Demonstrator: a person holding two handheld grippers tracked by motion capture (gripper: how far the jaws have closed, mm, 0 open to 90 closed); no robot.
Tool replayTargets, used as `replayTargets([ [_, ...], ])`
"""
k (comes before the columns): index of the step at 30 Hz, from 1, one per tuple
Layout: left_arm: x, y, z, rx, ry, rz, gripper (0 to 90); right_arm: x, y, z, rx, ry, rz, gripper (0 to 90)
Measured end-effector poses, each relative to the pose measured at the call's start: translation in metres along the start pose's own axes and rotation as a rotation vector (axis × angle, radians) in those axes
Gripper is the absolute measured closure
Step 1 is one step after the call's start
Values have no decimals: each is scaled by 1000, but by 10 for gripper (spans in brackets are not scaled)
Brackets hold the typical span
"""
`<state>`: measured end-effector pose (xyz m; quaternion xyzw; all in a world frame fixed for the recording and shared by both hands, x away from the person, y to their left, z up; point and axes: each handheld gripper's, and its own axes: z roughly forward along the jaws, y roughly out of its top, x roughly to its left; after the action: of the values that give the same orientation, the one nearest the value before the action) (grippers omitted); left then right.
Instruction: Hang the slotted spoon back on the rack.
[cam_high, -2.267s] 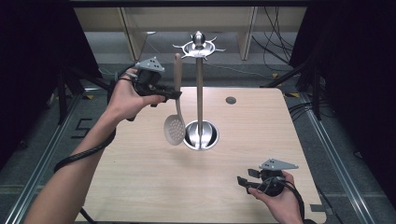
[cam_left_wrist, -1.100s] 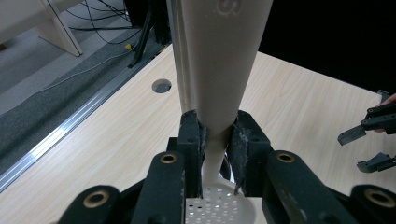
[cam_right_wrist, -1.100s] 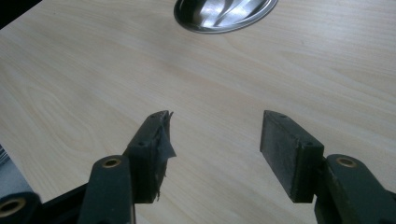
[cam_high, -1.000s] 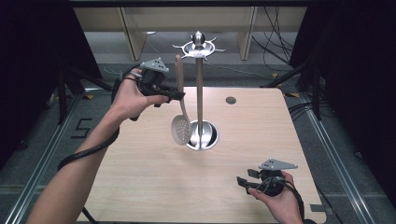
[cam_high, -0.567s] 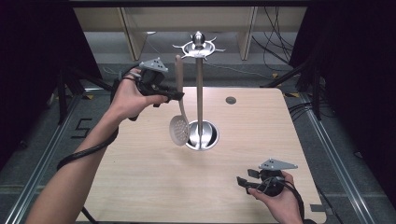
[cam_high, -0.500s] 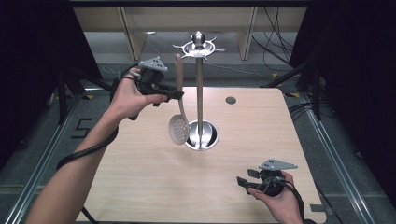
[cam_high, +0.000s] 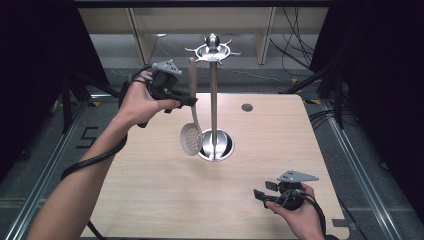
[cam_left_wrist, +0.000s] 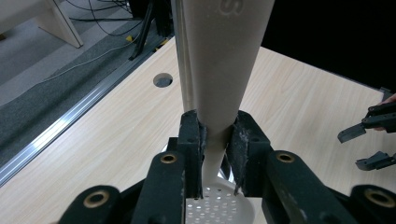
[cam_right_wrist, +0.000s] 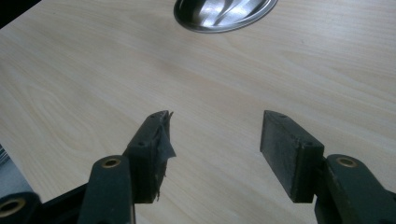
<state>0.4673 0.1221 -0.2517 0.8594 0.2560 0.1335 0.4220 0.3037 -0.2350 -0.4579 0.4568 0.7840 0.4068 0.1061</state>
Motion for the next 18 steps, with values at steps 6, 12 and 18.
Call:
replayTargets([
  [6,0,4,4,2,0,-7,748,0,0,0,3,11,4,433],
  [12,0,7,8,6,11,-5,748,0,0,-1,5,9,5,433],
  [18,-2,7,13,-8,22,-16,747,0,0,0,5,12,1,433],
])
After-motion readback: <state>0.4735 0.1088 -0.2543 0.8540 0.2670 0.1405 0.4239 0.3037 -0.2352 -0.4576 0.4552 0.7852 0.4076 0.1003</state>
